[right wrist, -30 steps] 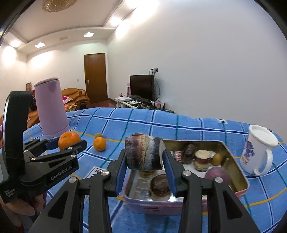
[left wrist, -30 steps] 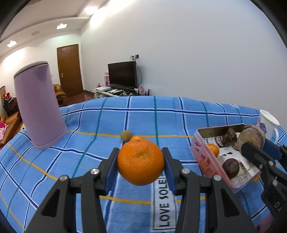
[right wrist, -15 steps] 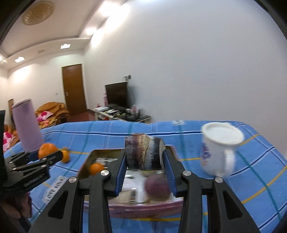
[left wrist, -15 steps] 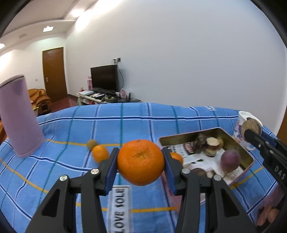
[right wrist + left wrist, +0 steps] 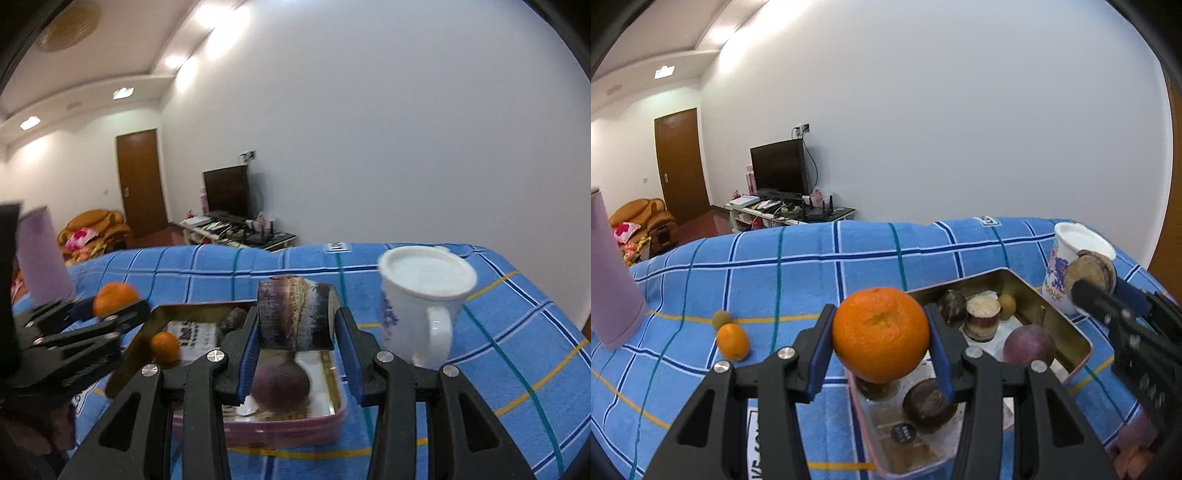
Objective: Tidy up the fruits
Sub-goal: 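Lower both items into the tin and open both tools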
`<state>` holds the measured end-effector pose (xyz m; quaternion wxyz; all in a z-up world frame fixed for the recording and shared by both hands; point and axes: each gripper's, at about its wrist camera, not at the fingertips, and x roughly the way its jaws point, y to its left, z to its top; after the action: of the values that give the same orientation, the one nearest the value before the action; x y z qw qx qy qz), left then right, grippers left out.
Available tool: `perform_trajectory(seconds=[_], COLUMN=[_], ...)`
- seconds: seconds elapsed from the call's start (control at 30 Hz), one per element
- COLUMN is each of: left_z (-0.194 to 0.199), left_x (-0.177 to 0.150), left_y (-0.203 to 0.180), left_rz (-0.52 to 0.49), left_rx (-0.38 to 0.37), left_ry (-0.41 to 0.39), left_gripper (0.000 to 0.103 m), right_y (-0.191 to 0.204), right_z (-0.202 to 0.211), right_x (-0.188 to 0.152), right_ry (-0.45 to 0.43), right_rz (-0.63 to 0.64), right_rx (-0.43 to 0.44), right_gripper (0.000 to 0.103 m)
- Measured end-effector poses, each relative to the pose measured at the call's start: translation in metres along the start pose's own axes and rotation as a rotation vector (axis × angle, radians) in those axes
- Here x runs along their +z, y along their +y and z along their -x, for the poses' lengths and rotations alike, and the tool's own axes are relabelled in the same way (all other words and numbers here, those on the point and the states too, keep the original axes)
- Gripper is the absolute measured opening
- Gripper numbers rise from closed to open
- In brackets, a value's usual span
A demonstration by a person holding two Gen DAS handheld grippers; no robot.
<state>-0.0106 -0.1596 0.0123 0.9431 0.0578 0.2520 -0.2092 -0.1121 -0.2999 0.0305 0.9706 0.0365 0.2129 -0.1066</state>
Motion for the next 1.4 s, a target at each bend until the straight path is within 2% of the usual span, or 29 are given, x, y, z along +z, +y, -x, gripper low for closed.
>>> perform_trajectory(seconds=[0.4,0.73,1.1,1.3,1.4], left_z=[-0.024,-0.039,-0.063,-0.07,-0.071], left_x=[0.006,0.01,0.015,0.014,0.012], left_y=[-0.005,-0.003,-0.009,-0.004,-0.008], left_rz=[-0.019,-0.033,-0.056,-0.073,-0.116], left_rx=[0.02,0.022,-0.005,0.012,0.029], left_ry=[0.045,0.073,0.164,0.208,0.21], left_gripper=[0.049,0.049,0.049,0.049,0.049], right_y=[0.021,0.03,0.029,0.039,0.038], right_z=[-0.016,-0.034,-0.051,-0.06,-0.061], right_x=[-0.005,-0.007,-0.007,-0.008,-0.008], right_ry=[0.057,0.101,0.16,0.2,0.204], right_rz=[0.039,0.064,0.061,0.099,0.094], right_rx=[0.043,0.041,0.064,0.076,0.086], right_gripper=[0.042,0.042,0.042,0.042,0.043])
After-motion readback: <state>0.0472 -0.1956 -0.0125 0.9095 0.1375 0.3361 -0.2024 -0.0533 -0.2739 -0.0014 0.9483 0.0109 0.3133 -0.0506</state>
